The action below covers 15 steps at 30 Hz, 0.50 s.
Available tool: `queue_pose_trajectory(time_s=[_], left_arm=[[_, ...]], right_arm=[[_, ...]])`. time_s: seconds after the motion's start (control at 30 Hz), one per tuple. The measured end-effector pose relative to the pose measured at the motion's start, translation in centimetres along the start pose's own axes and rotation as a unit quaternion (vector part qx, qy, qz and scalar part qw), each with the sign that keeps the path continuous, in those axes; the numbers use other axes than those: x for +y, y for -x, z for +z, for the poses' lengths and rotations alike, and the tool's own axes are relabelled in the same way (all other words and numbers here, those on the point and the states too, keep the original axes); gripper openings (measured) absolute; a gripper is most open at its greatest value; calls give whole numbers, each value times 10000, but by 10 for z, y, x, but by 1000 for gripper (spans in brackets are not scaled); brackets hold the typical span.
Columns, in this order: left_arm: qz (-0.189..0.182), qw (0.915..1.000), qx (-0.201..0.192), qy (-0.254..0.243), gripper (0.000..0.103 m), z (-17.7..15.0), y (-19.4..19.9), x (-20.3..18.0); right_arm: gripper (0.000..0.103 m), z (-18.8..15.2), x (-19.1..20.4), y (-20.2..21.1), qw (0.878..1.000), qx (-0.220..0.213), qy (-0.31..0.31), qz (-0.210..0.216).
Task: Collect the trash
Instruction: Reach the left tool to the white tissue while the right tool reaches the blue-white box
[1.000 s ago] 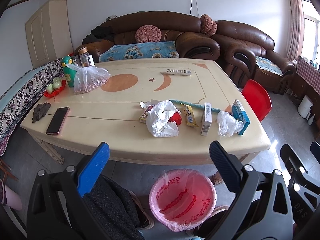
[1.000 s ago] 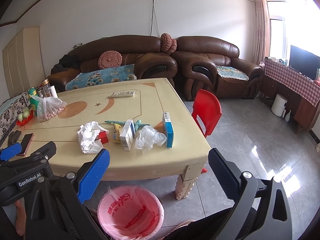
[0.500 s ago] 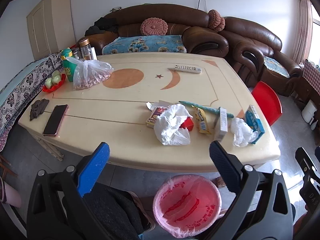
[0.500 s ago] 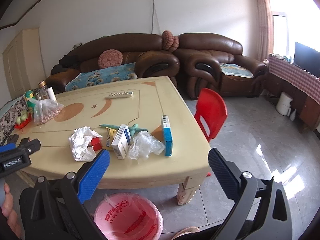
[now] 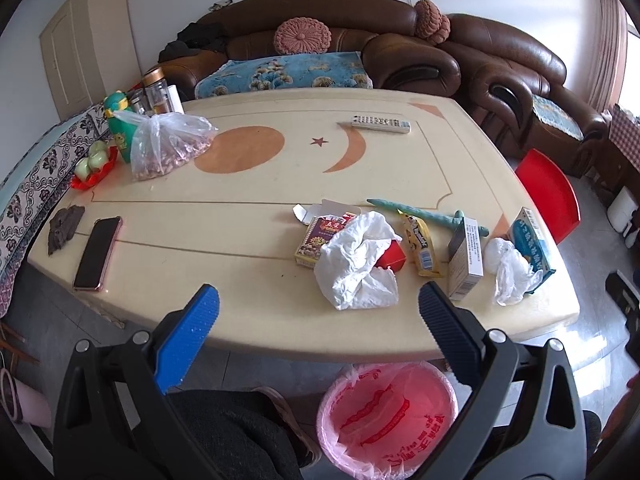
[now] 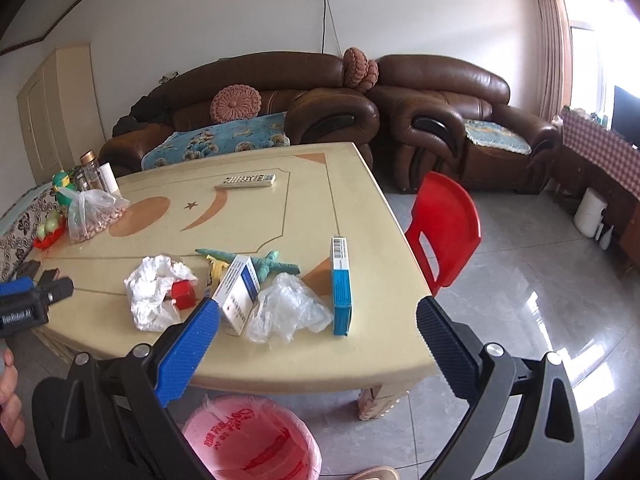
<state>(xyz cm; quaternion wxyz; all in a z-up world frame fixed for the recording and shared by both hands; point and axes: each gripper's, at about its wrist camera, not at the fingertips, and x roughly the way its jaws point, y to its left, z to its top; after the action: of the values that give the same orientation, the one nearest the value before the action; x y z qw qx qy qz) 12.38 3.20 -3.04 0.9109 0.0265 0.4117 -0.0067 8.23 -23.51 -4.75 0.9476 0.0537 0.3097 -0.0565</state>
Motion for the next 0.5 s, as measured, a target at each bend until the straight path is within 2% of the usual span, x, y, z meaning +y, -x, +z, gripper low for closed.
queue_pose_trajectory(time_s=[0.5], left_arm=[[-306, 9969, 418, -599, 98, 18, -75, -21]], right_arm=[[96, 25, -14, -92, 9990, 436, 73, 62]])
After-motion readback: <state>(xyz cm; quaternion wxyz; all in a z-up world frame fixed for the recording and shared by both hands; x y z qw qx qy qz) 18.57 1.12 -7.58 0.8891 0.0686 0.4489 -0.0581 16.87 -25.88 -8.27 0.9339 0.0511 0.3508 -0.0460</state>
